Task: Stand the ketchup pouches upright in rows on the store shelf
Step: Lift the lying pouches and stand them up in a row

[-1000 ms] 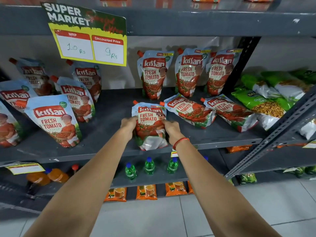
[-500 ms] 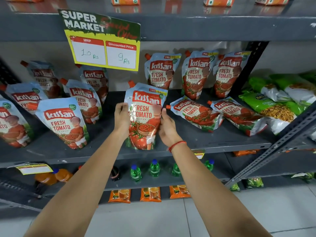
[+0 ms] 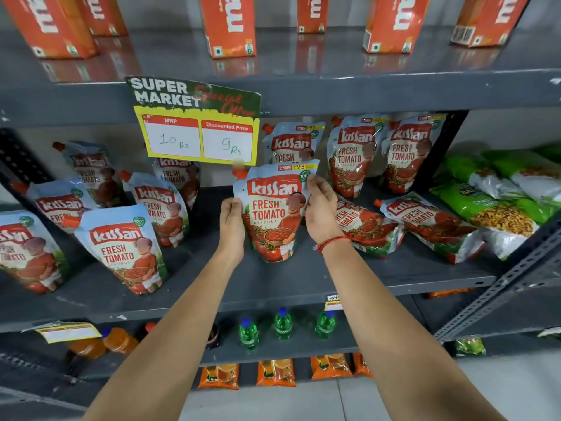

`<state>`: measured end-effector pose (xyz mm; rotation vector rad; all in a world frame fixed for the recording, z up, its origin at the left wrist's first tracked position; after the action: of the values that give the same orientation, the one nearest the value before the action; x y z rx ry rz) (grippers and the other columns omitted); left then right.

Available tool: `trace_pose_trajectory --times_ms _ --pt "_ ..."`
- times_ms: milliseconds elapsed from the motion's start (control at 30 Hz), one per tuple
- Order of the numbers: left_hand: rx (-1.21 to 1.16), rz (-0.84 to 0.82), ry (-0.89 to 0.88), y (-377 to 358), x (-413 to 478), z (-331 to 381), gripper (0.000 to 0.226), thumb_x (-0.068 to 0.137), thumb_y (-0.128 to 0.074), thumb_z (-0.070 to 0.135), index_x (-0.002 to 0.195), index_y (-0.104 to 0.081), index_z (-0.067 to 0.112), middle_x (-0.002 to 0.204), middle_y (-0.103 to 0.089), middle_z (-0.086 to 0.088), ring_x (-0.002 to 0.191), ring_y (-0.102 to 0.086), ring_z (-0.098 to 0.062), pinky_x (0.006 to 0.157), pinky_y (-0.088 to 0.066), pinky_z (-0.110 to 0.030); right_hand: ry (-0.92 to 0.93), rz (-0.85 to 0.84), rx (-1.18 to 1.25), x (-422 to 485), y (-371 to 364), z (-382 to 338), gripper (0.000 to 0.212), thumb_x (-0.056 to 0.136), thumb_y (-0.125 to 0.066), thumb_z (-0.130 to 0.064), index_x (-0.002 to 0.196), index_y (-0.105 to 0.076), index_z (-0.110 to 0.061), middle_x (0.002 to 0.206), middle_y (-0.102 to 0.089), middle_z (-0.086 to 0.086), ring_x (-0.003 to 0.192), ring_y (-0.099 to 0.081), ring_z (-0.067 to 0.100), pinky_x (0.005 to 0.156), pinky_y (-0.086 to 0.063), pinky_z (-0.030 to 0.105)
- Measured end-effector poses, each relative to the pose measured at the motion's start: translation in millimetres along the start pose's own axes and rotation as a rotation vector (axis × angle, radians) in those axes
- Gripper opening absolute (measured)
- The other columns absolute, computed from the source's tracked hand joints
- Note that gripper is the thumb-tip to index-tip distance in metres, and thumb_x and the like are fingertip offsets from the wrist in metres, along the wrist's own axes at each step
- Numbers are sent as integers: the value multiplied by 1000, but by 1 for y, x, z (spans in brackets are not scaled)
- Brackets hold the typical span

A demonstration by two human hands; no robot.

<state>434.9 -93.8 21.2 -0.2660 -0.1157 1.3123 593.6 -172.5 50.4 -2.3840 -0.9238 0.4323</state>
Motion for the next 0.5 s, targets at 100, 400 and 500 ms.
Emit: trace_pose_trajectory --times_ms 100,400,500 --pt "11 22 -12 -1 0 -5 23 98 -36 20 76 -44 25 80 -57 5 73 -53 -5 64 -43 -20 34 -65 -78 -2 5 -3 16 95 -52 -12 81 -59 -17 76 -72 -5 70 -69 6 57 -56 19" --pt "73 114 -251 -11 -26 16 34 94 -47 12 125 -37 7 122 -50 -5 111 -52 -10 93 -44 -27 109 -100 -297 -1 21 -13 11 93 -57 -23 83 -59 -18 90 -68 1 80 -67 4 70 -54 20" --pt "354 271 -532 -19 -56 29 55 88 -50 12 138 -28 3 141 -32 -18 131 -33 -21 109 -28 -32 185 42 -407 3 44 -30 22 91 -59 -28 92 -63 -6 82 -67 3 74 -66 9 70 -49 21"
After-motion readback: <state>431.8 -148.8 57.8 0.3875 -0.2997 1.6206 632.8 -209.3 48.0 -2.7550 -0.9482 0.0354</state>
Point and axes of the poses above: each hand's wrist, its own x-axis towards the middle knuckle, its own y-axis out of the back of the hand, z = x × y, the point moved 5 cm from there along x, towards the middle knuckle
